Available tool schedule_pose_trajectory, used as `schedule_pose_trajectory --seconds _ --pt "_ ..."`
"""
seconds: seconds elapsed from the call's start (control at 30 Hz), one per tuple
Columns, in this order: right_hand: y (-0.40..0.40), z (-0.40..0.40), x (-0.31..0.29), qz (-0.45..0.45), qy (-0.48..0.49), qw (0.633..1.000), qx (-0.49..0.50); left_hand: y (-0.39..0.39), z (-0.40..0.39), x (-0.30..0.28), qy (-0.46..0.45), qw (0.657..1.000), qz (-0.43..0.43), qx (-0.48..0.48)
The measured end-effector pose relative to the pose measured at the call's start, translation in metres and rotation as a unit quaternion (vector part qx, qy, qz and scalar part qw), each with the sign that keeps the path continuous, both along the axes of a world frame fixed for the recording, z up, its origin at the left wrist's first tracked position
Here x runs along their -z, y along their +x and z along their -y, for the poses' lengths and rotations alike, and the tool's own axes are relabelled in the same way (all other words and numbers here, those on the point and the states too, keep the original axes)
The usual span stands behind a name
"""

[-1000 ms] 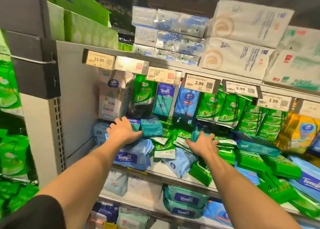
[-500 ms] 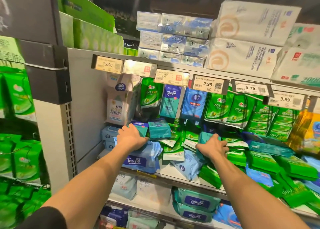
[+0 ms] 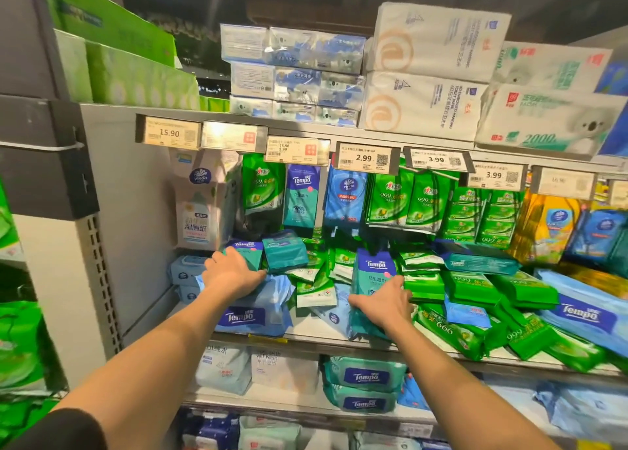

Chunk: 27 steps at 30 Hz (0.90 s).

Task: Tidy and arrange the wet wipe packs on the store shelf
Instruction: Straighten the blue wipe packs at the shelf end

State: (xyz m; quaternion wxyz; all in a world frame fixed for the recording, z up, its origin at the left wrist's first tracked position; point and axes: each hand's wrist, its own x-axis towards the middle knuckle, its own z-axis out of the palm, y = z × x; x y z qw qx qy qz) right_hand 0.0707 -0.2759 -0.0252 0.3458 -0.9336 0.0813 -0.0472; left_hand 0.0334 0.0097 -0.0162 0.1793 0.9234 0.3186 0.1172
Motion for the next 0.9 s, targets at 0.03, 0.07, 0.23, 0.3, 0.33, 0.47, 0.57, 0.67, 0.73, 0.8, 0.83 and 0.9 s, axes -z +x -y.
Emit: schedule_pose_trajectory --seconds 0.03,0.07,0.23,0.3,0.33,0.47,0.57,0.67,0.73,0.8,0.83,0.9 --pt "-0.007 -0.002 0.0 0.016 0.012 1.0 -0.009 0.0 0.0 0.001 0.005 1.0 -0.001 0.002" --pt "-0.014 -0.005 0.0 0.033 0.022 0.999 -0.021 0.001 0.0 0.002 0.011 1.0 -0.001 0.003" --pt "-0.049 -0.025 -0.005 0.082 0.045 0.991 -0.097 0.003 -0.001 0.007 0.027 1.0 0.007 0.0" --pt "-0.061 -0.035 -0.01 0.107 0.05 0.986 -0.122 0.004 -0.002 0.008 0.027 1.0 0.006 0.002" --pt "-0.067 -0.041 -0.013 0.123 0.055 0.982 -0.132 0.005 -0.003 0.008 0.027 1.0 0.006 0.002" --pt "-0.085 -0.06 -0.029 0.208 0.107 0.959 -0.161 0.006 -0.003 0.01 0.033 0.999 0.007 0.003" --pt "-0.093 -0.073 -0.035 0.289 0.136 0.93 -0.182 0.006 -0.004 0.011 0.033 0.999 0.01 0.008" --pt "-0.097 -0.081 -0.036 0.337 0.152 0.91 -0.189 0.005 -0.005 0.011 0.024 1.0 0.003 0.012" --pt "-0.097 -0.085 -0.036 0.351 0.161 0.903 -0.189 0.005 -0.006 0.01 0.023 1.0 0.001 0.014" --pt "-0.094 -0.086 -0.039 0.35 0.174 0.902 -0.183 0.006 -0.006 0.01 0.023 1.0 -0.001 0.015" --pt "-0.092 -0.087 -0.04 0.35 0.18 0.902 -0.18 0.006 -0.006 0.009 0.021 1.0 -0.002 0.015" --pt "-0.087 -0.087 -0.042 0.353 0.186 0.9 -0.175 0.006 -0.005 0.008 0.019 1.0 -0.004 0.013"
